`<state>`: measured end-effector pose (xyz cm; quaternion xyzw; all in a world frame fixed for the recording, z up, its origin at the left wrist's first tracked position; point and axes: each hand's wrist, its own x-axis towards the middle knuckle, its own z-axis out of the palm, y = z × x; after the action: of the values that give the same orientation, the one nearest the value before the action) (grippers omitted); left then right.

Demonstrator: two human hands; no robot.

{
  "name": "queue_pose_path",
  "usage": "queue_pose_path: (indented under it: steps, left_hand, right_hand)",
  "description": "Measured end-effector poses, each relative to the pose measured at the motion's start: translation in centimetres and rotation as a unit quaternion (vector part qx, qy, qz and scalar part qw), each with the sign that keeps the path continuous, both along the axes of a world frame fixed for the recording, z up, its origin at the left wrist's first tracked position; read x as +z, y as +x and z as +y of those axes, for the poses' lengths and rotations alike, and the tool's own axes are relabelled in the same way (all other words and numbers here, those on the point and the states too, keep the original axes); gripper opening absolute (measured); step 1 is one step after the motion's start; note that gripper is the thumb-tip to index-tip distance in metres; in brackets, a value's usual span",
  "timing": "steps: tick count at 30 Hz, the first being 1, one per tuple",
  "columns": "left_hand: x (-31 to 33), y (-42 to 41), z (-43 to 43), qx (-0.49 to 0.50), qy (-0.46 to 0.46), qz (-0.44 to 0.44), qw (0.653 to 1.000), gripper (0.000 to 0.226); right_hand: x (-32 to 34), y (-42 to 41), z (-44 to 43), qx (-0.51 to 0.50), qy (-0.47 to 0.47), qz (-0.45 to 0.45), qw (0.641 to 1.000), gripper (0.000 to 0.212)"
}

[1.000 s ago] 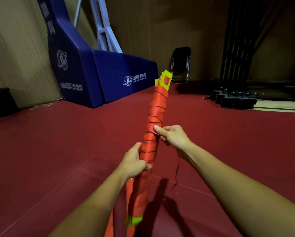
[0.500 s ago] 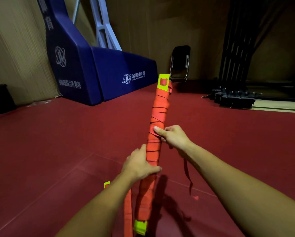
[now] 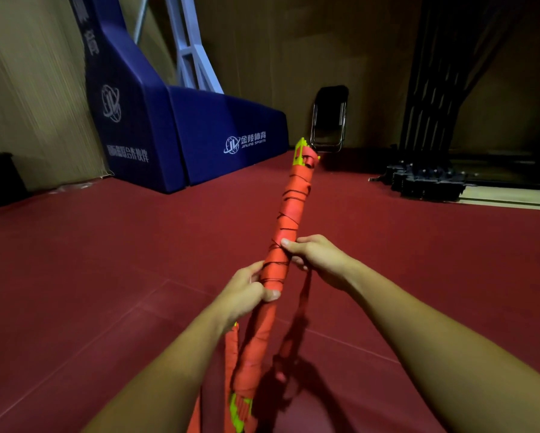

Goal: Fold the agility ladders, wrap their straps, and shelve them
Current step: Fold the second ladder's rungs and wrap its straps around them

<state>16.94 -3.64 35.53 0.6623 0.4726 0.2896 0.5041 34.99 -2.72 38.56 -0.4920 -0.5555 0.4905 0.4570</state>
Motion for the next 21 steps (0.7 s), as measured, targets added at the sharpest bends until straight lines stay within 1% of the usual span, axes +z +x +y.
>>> queue_pose_path:
  steps: [3,4,5,6,7,8,9,11,12,13,15,17,18,21]
  left_hand:
    - [0.4,-0.3,0.0,-0.012,0.000,-0.023,1.000,0.061]
    - [0.5,-0.4,0.1,-0.017,0.018,-0.010,1.000,0.065]
    - [0.5,-0.4,0.4,-0.023,0.056,0.036,0.998,0.076]
    - [0.4,-0.5,0.6,-0.030,0.099,0.111,0.988,0.086]
    - [0.3,-0.4,0.6,-0.022,0.132,0.187,0.973,0.091]
    - [0.4,-0.4,0.4,0.001,0.158,0.246,0.956,0.089]
    - [0.5,-0.3,0.3,0.031,0.181,0.277,0.943,0.079]
    - [0.6,-0.1,0.2,0.066,0.208,0.300,0.928,0.052]
    - [0.5,0.1,0.3,0.074,0.203,0.294,0.931,0.044]
    - [0.5,0.1,0.4,0.078,0.189,0.274,0.940,0.041]
    - [0.3,0.0,0.6,0.072,0.123,0.207,0.968,0.050]
    - [-0.5,-0.4,1.4,0.060,0.070,0.131,0.987,0.058]
    - [-0.6,-0.5,1.2,0.047,0.050,0.099,0.993,0.056]
    - [-0.4,-0.3,0.6,0.011,0.015,0.012,1.000,0.039]
  right_hand:
    - [-0.1,0.2,0.0,-0.010,0.005,0.016,1.000,0.025]
    - [-0.1,0.2,0.1,-0.025,0.011,0.021,0.999,0.028]
    - [-0.1,0.0,0.1,-0.043,0.018,0.027,0.999,0.031]
    - [-0.1,-0.1,0.2,-0.063,0.025,0.033,0.997,0.033]
    - [-0.2,-0.3,0.4,-0.081,0.028,0.037,0.996,0.034]
    - [-0.2,-0.3,0.5,-0.097,0.030,0.036,0.994,0.035]
    - [-0.2,-0.4,0.5,-0.112,0.031,0.028,0.993,0.036]
    - [-0.3,-0.5,0.4,-0.124,0.036,0.017,0.991,0.037]
    - [-0.4,-0.6,0.3,-0.114,0.035,0.023,0.993,0.035]
    - [-0.4,-0.6,0.3,-0.095,0.029,0.034,0.994,0.033]
    - [-0.4,-0.6,0.1,-0.055,0.008,0.041,0.998,0.029]
    - [-0.5,-0.3,0.1,-0.038,-0.008,0.032,0.999,0.027]
    - [-0.7,-0.1,0.1,-0.037,-0.012,0.031,0.999,0.027]
    - [-1.0,0.2,0.1,-0.045,-0.017,0.052,0.997,0.026]
